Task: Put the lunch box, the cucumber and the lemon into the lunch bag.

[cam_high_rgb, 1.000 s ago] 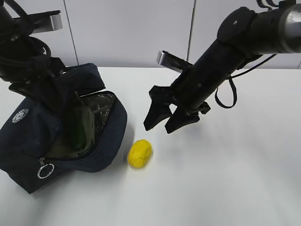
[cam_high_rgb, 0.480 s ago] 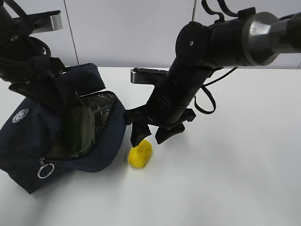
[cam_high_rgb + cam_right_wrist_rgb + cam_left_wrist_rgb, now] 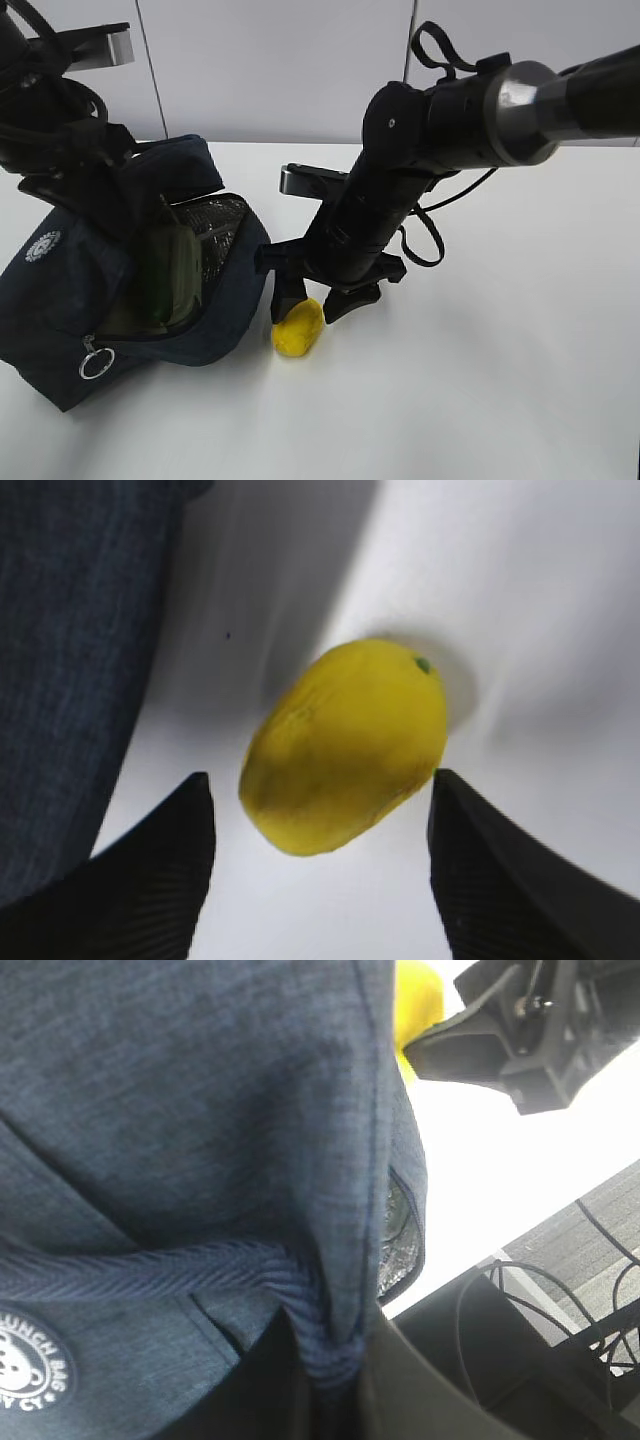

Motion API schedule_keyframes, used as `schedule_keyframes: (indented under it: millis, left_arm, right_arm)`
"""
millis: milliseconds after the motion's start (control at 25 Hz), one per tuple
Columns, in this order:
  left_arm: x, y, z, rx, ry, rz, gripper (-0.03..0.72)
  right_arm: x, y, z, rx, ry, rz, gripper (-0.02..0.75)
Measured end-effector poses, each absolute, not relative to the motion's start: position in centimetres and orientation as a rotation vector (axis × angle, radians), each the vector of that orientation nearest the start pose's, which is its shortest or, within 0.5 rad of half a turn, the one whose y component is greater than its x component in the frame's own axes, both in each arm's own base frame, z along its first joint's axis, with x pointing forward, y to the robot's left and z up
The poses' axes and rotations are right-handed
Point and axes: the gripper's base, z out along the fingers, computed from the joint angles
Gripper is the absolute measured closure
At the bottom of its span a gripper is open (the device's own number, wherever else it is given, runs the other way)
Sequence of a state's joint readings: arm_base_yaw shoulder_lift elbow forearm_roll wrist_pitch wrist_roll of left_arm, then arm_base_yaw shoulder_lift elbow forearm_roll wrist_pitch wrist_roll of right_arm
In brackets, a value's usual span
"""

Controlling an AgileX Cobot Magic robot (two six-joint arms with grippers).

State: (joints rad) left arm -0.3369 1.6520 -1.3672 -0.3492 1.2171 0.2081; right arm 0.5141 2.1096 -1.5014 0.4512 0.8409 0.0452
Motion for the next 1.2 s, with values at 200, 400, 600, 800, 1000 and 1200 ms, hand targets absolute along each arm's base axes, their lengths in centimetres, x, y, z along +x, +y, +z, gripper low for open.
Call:
schedule_keyframes:
  millis: [200,400,600,800,1000,1200]
  left_arm:
    - [29.9,-13.6,28.9,0.660,2.890,-0.518,0.688]
    - [29.9,-13.6,28.9,0.663,2.890,-0.518,0.688]
    - [29.9,-13.6,28.9,0.663,2.890,-0.518,0.688]
    - [29.9,-13.6,28.9,0.663,2.890,-0.518,0.688]
    - [29.9,-13.6,28.9,0.663,2.890,-0.518,0.688]
    - [29.9,-13.6,28.9,0.663,2.890,-0.518,0.688]
  right_arm:
    - [36.3,23.9,14.1,-0.245,2.977,0.619,0.241]
    - [36.3,24.1,12.8,-0.193,3.006,0.650,0.245]
    - [36.4,24.2,12.4,-0.173,3.011,0.659,0.355]
    - [36.4,24.2,12.8,-0.190,2.993,0.657,0.411]
    - [36.5,23.4,14.5,-0.259,2.963,0.607,0.414]
    - [36.6,22.6,18.0,-0.367,2.871,0.603,0.414]
